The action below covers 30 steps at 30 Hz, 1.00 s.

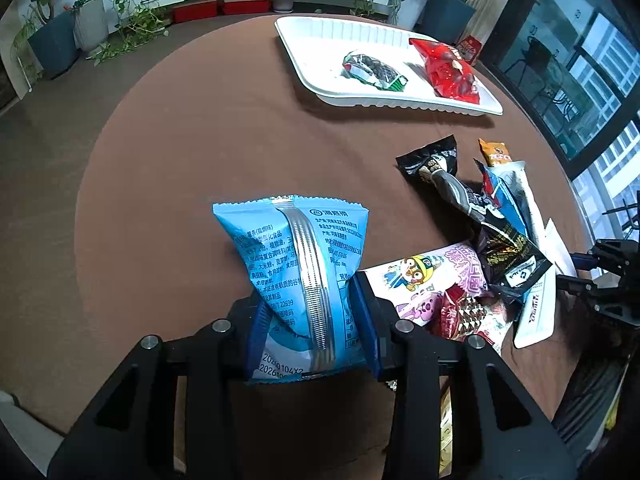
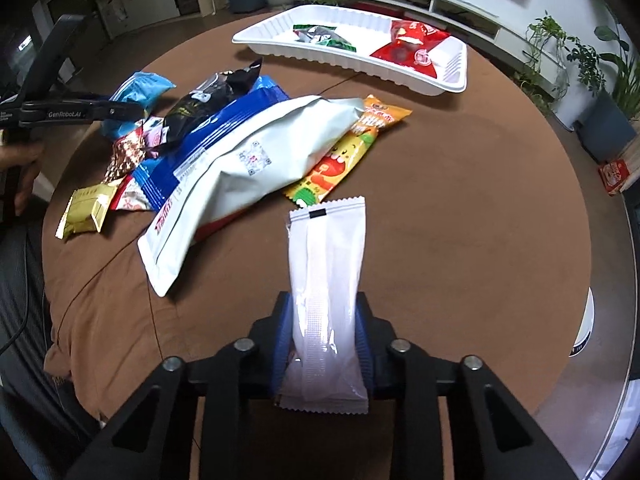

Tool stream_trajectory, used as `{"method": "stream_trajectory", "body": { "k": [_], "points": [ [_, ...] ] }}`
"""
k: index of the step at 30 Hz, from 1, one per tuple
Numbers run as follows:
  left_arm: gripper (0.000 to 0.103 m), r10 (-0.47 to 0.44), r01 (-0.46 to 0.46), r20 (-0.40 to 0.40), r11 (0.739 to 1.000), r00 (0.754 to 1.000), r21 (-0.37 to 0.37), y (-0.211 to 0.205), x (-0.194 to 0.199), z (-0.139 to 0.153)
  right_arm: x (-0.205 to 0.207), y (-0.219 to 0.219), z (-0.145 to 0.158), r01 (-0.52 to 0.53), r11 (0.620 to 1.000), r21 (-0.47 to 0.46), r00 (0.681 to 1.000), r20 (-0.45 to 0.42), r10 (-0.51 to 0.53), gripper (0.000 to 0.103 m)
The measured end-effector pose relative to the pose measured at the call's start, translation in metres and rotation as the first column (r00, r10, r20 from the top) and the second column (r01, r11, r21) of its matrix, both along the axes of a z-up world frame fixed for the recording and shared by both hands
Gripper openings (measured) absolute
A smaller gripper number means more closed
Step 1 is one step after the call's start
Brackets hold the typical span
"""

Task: Organize snacks
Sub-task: 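Carry the blue packet with the left tool while the right tool carries the white packet to the tray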

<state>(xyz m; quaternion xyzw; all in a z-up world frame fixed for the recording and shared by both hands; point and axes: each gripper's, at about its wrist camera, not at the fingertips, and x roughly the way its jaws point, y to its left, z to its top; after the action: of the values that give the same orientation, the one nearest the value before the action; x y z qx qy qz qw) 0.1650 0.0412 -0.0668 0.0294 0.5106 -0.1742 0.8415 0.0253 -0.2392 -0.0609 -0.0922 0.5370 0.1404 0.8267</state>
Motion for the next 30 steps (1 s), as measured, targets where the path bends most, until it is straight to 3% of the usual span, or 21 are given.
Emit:
{"method": "stream_trajectory", "body": {
  "k": [5, 18, 25, 30],
  "points": [
    [0.036, -0.013, 0.013, 0.007, 1.000, 1.000, -0.008, -0.003, -0.001, 0.002, -0.001, -0.002, 0.003, 0.012, 1.000, 0.008, 1.000, 0.017, -0.012, 0.021],
    [0.035, -0.003, 0.007, 0.048, 0.997, 0.999, -0.080, 0.007, -0.017, 0.027, 0.000, -0.020, 0.030, 0.071, 0.989, 0.127, 0.991, 0.100, -0.084, 0.021],
    [0.035, -0.031, 0.049, 0.117, 0.988, 0.993, -0.150, 0.003, -0.013, 0.077, 0.025, -0.033, 0.071, 0.111, 0.975, 0.195, 0.969, 0.195, -0.149, 0.021],
    [0.035, -0.050, 0.079, 0.173, 0.983, 0.984, -0.167, -0.011, 0.018, 0.117, 0.055, -0.037, 0.106, 0.123, 0.967, 0.224, 0.941, 0.283, -0.185, 0.021]
  ]
}}
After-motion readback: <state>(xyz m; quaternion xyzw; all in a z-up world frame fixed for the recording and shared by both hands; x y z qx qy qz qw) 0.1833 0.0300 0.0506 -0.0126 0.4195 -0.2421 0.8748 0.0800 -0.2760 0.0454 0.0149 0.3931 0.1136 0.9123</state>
